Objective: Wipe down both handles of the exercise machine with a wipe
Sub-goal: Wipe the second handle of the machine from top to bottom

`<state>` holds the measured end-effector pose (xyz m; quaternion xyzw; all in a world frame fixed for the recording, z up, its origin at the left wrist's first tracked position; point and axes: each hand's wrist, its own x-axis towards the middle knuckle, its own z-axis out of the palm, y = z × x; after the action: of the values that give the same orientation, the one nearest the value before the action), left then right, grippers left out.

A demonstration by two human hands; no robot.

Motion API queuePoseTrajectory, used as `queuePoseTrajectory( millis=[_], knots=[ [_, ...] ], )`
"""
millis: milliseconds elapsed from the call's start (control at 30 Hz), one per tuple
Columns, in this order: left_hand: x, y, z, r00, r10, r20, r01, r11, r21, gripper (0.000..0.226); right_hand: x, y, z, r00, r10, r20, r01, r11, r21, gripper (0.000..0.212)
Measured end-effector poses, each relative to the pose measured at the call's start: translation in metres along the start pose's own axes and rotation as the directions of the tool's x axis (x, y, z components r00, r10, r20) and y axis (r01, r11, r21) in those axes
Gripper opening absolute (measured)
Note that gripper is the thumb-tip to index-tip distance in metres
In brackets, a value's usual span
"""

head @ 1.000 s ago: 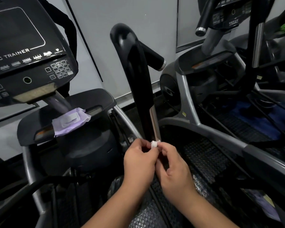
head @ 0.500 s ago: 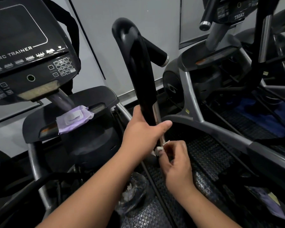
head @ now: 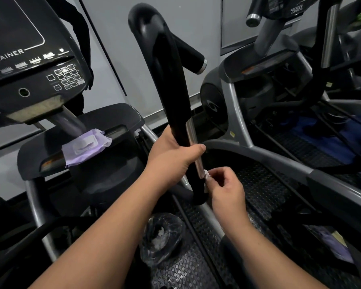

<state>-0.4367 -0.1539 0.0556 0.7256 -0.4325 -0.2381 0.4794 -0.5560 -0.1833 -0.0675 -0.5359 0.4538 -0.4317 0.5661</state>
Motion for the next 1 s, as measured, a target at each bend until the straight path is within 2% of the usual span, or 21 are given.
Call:
queuePoseTrajectory(
  millis=[200,300,433,567,700,800,933,1000],
  knots=[
    [-0.002,-0.004,0.002,1.000,0.006,-0.010,-0.007,0.998,-0.056,0.026,0.008,0.004,-0.002,0.997,0.070,0.030,-0.073,0.991,0.112,0.012],
    [-0.003,-0.006,0.003,0.999,0.030,-0.022,-0.031,0.998,-0.062,0.025,0.011,0.006,-0.001,0.983,0.143,0.117,-0.166,0.962,0.216,0.010],
    [-0.002,-0.009,0.005,0.998,0.044,-0.035,-0.047,0.996,-0.070,0.024,0.023,0.002,-0.003,0.968,0.168,0.188,-0.218,0.934,0.284,0.015],
    [-0.003,-0.009,0.005,0.998,0.057,-0.021,-0.058,0.996,-0.062,0.026,0.027,0.010,0.000,0.931,0.263,0.254,-0.313,0.932,0.181,0.029],
    [-0.002,-0.010,0.005,0.998,0.063,-0.012,-0.063,0.995,-0.074,0.026,0.042,0.006,-0.004,0.916,0.225,0.332,-0.293,0.941,0.171,0.035],
    [-0.003,-0.010,0.005,0.998,0.060,-0.005,-0.060,0.995,-0.074,0.025,0.045,0.008,-0.003,0.884,0.243,0.399,-0.286,0.957,0.050,0.041],
    [-0.004,-0.009,0.005,0.998,0.055,-0.010,-0.055,0.995,-0.080,0.026,0.052,0.005,-0.003,0.874,0.240,0.422,-0.312,0.944,0.108,0.034],
    [-0.004,-0.009,0.005,0.999,0.049,-0.006,-0.049,0.997,-0.067,0.027,0.050,0.008,0.000,0.869,0.260,0.420,-0.317,0.946,0.070,0.023]
  ],
)
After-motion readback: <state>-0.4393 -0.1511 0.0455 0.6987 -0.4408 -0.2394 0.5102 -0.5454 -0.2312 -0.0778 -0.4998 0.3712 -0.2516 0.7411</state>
